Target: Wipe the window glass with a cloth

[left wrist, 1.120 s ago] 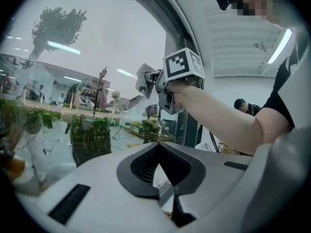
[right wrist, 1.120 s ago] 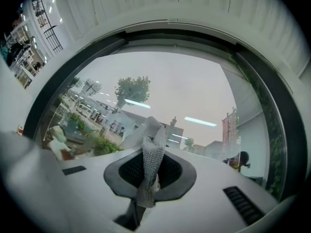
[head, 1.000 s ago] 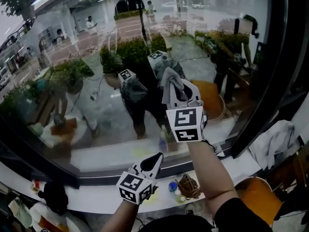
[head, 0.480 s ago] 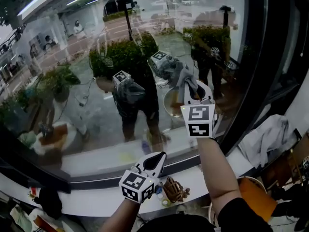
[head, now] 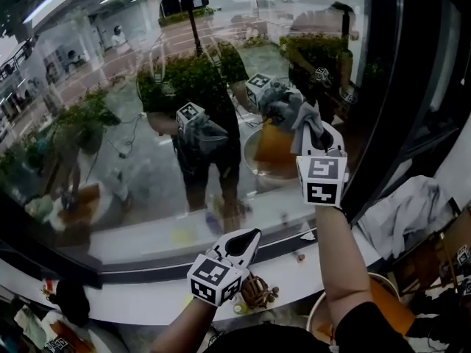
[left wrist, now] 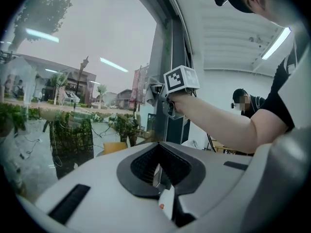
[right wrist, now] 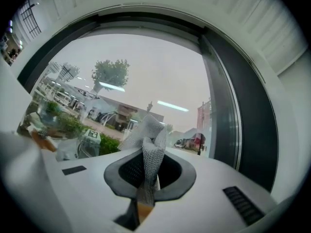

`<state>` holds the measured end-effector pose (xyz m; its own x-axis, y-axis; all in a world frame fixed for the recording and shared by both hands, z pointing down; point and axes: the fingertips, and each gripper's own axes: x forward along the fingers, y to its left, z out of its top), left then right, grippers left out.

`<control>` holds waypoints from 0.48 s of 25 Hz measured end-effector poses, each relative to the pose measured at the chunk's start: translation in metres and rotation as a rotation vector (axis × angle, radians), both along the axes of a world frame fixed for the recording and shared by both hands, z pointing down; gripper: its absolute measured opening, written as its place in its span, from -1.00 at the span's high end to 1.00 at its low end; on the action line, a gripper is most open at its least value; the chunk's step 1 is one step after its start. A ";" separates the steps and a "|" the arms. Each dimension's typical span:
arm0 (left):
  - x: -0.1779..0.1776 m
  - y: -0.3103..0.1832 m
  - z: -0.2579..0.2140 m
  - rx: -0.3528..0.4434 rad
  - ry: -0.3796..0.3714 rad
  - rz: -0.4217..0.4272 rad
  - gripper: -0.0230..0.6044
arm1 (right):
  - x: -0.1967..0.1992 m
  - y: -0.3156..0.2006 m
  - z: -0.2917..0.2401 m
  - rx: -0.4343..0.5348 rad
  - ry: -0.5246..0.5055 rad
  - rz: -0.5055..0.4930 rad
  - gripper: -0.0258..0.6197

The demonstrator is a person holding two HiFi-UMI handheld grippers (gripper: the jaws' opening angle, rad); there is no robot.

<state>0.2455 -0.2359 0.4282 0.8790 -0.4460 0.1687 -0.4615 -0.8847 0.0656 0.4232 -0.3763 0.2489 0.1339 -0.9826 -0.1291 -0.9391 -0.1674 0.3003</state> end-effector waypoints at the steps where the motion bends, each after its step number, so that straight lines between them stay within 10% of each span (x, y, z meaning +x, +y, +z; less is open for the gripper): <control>1: -0.001 -0.001 0.000 0.000 -0.001 0.000 0.90 | -0.003 -0.001 0.000 0.003 0.005 0.001 0.80; 12: 0.003 -0.010 0.001 0.005 -0.016 -0.016 0.90 | -0.002 -0.005 0.006 0.016 0.001 -0.019 0.79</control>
